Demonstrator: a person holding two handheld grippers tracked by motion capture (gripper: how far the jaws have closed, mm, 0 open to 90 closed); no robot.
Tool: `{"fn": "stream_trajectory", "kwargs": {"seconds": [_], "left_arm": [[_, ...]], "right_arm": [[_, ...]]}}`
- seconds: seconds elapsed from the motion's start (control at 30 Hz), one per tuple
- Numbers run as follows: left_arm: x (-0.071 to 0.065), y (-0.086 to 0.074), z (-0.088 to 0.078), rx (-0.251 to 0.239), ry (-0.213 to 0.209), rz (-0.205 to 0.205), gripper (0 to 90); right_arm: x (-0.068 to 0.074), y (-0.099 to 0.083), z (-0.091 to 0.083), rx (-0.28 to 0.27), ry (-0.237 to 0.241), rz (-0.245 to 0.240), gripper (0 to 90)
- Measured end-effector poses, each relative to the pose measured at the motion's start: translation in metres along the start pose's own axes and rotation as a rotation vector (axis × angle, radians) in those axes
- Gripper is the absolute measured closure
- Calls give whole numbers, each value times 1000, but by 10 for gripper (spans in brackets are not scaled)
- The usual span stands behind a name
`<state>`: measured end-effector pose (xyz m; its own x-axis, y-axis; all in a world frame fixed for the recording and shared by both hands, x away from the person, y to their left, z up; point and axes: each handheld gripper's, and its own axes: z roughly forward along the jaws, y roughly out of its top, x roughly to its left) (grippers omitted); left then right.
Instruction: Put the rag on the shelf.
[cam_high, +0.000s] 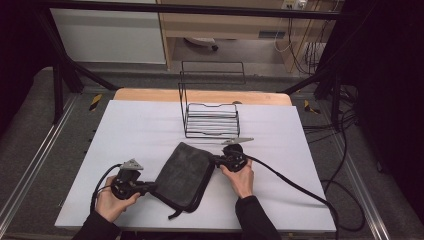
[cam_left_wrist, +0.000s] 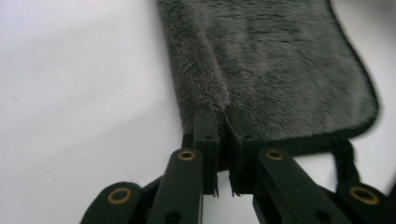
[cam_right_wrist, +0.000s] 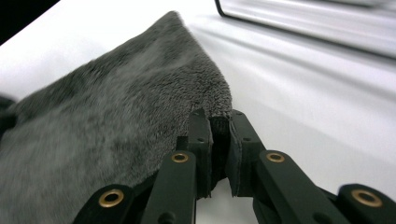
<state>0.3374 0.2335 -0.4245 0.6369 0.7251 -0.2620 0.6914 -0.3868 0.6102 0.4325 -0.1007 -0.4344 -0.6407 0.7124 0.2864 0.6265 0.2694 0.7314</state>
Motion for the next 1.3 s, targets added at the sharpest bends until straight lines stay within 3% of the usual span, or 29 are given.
{"fn": "stream_trajectory", "kwargs": {"seconds": [0.13,0.23,0.4,0.43,0.47,0.5,0.57,0.7,0.8,0.87,0.9,1.13,1.3], "left_arm": [[-15,-11,-6,-27,15,-8,830],[-20,-14,-8,-54,28,-18,826],[-20,-17,-4,-41,62,16,806],[-20,-17,-3,-37,64,21,782],[-19,-17,-3,-38,65,28,782],[-18,-16,-4,-41,69,32,735],[-16,-15,-6,-67,72,40,658],[-6,-7,-13,-121,78,53,532],[3,0,-13,-119,102,69,396],[9,6,-11,-115,99,61,368],[12,9,-10,-115,94,58,278],[24,34,0,-115,91,34,123],[29,52,3,-127,121,45,96]], "right_arm": [[4,20,21,21,34,-86,815],[5,20,31,32,31,-110,809],[6,14,40,7,-4,-163,740],[8,14,36,-20,-22,-180,663],[8,14,36,-20,-22,-180,663],[9,15,29,-50,-35,-184,547],[9,15,19,-77,-42,-183,474],[9,12,3,-76,-32,-160,370],[6,1,-13,-66,-12,-157,254],[5,-2,-17,-69,-11,-162,224],[3,-9,-25,-65,-5,-146,175],[-1,-24,-44,-87,9,-119,78],[-3,-36,-52,-93,14,-105,42]]}}
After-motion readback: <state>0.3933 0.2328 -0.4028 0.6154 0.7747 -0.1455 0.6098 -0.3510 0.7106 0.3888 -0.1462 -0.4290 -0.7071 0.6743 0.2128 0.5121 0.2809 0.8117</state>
